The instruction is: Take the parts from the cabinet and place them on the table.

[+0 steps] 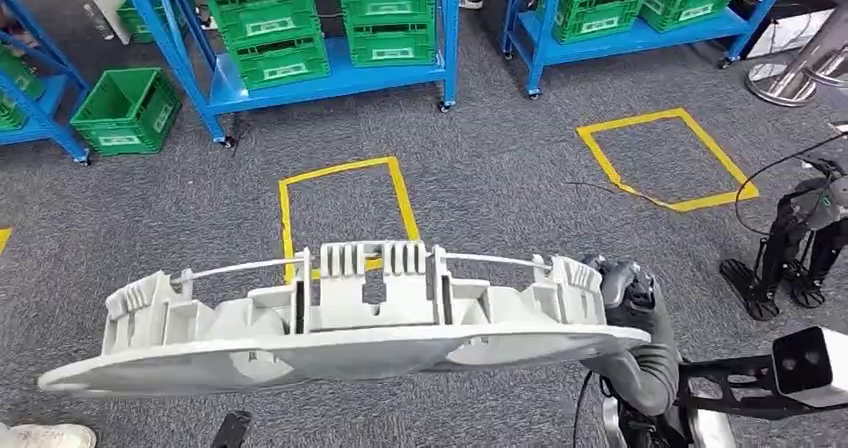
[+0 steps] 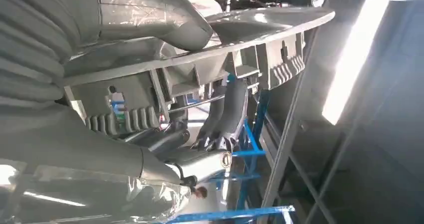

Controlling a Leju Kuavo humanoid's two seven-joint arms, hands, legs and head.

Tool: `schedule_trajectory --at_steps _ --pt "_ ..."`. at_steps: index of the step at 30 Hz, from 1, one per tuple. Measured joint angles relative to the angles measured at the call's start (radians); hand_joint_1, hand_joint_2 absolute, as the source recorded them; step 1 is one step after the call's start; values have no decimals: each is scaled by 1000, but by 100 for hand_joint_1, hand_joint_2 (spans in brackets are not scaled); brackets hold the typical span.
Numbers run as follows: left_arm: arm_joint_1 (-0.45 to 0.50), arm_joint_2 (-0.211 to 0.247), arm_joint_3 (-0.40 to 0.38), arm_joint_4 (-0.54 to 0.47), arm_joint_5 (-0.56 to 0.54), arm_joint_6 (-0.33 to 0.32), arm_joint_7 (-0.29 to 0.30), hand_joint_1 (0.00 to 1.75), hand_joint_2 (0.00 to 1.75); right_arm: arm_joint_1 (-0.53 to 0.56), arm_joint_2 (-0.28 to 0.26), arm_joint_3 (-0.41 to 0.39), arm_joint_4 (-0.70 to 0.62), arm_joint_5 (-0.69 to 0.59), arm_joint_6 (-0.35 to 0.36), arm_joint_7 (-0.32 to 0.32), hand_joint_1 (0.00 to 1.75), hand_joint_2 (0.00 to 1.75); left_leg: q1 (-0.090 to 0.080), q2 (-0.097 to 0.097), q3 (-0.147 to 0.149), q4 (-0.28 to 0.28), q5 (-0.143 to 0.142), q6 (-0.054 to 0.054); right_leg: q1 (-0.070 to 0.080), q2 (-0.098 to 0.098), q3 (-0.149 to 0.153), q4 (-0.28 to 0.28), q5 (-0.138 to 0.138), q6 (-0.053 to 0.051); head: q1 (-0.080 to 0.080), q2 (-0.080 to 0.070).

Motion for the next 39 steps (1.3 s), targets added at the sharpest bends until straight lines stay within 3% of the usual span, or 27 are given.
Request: schedule_trajectory --at_steps 1,3,6,7,8,10,11,12,13,14,16,17,18,19,21,23,25,26,27,28,29,31,32,34,35,37,39 --pt "-1 0 0 0 0 -2 0 0 175 -1 1 0 0 0 -1 3 175 175 2 6 -1 4 -2 -1 -8 8 -2 -3 5 -9 0 0" --pt "-2 -1 2 -1 0 -4 0 0 175 -6 3 0 -1 0 -4 11 175 175 10 -39 -17 52 -51 -16 -14 20 -4 -3 11 -18 -3 0" --pt "-1 -1 3 0 0 -5 0 0 175 -13 6 4 -1 -2 -13 14 175 175 16 -62 -109 276 -167 -29 -10 42 -12 -2 18 -25 -3 0" --pt "-1 -3 3 0 0 -5 0 0 175 -13 6 4 -1 -2 -15 16 175 175 16 -63 -127 319 -174 -29 -8 50 -14 -2 18 -24 -3 0" --pt "-1 -4 3 1 -2 -5 0 0 175 -13 7 5 -1 -2 -18 18 175 175 16 -65 -119 306 -156 -26 -7 60 -14 -2 20 -23 -3 0" --pt "-1 -5 3 2 -3 -4 0 0 175 -14 7 5 -1 -2 -18 20 175 175 15 -76 -47 165 -74 -12 -4 80 -12 -2 23 -23 -3 0" --pt "-1 -5 3 2 -4 -3 0 0 175 -14 8 6 -2 -2 -18 20 175 175 15 -97 -3 78 -33 -3 -3 89 -12 -3 24 -21 -3 0" --pt "-2 -1 4 4 -5 -2 0 0 175 -16 10 6 -4 -2 -19 20 175 175 17 -155 24 23 -32 10 -9 97 -15 -4 28 -17 -1 0" --pt "-1 -2 4 8 -6 -2 0 0 175 -21 11 7 -4 -2 -20 21 175 175 15 -165 23 17 -29 15 -1 106 -21 -3 34 -8 2 0" --pt "-1 0 5 11 -6 0 0 0 175 -20 14 9 -4 0 -22 23 175 175 9 -153 21 17 -29 17 -16 115 -27 -3 37 -2 -4 0" --pt "-1 5 6 13 -6 2 -1 0 175 -11 18 8 -8 0 -23 23 175 175 1 -133 26 6 -26 25 -18 135 -30 -14 49 15 -6 0" --pt "-1 3 6 13 -6 3 -4 0 175 -7 18 8 -12 0 -23 23 175 175 12 -111 41 -35 -8 30 -8 131 -31 -12 49 17 -5 0" --pt "-1 2 7 13 -6 4 -5 0 175 -4 16 8 -12 1 -21 23 175 175 10 -99 44 -45 0 27 -6 91 -49 2 38 13 -4 0" --pt "0 1 9 13 -6 8 -10 0 175 -7 16 10 -13 0 -17 22 175 175 9 -90 43 -50 4 35 -3 58 -74 58 1 3 0 0" --pt "5 1 16 18 -4 16 -14 0 175 -3 17 10 -13 -1 -10 19 175 175 4 -62 37 -49 5 36 -5 42 -141 214 -63 -2 0 0" --pt "8 1 21 19 -1 21 -19 0 175 1 16 10 -10 -1 -3 19 175 175 2 -37 31 -46 6 34 -5 38 -165 279 -78 11 0 0" --pt "6 -1 29 19 0 26 -21 0 175 0 16 10 -8 -1 6 18 175 175 3 -16 27 -37 4 32 -8 28 -97 172 -38 32 1 0" --pt "4 -2 31 19 0 26 -21 0 175 -2 16 10 -8 -2 6 18 175 175 4 -6 22 -25 -1 25 -11 9 -25 51 -1 43 1 0" --pt "1 -2 32 19 0 26 -21 0 175 -8 17 10 -7 -3 6 17 175 175 3 2 17 -10 -7 16 -10 -26 9 -21 -2 36 1 0" --pt "0 2 36 19 0 26 -21 0 175 -10 18 10 -5 -3 6 17 175 175 -7 8 11 -3 -13 9 -4 -32 10 -9 3 26 0 0" --pt "-1 2 37 19 -3 25 -21 0 175 -14 18 9 -3 -4 8 16 175 175 -5 12 9 3 -14 5 -3 -16 5 -6 4 13 -1 0" --pt "-3 0 37 18 -10 24 -14 0 175 -16 18 7 -1 -10 11 13 175 175 -1 26 10 2 -11 0 1 -2 -1 -7 9 3 -1 0" --pt "-4 -2 37 16 -13 25 -13 0 175 -18 18 6 -1 -12 11 12 175 175 2 31 7 7 -14 -4 -9 7 -3 -11 15 -6 -1 0" --pt "-5 -2 37 16 -21 25 -11 0 175 -20 21 4 -1 -15 16 8 175 175 12 -46 -15 69 -75 -20 -13 21 -7 -11 22 -18 -3 0" --pt "-5 -1 37 16 -24 25 -8 0 175 -20 24 4 -1 -15 17 5 175 175 14 -61 -44 142 -121 -25 -13 28 -11 -11 24 -21 -3 0" --pt "-5 0 37 16 -32 25 -1 0 175 -19 25 3 0 -15 19 1 175 175 16 -67 -109 299 -188 -30 -10 47 -19 -10 29 -23 -3 0" --pt "-5 -1 37 16 -36 25 5 0 175 -18 26 1 1 -14 19 -1 175 175 16 -67 -102 297 -163 -27 -10 69 -21 -10 34 -21 -2 0"
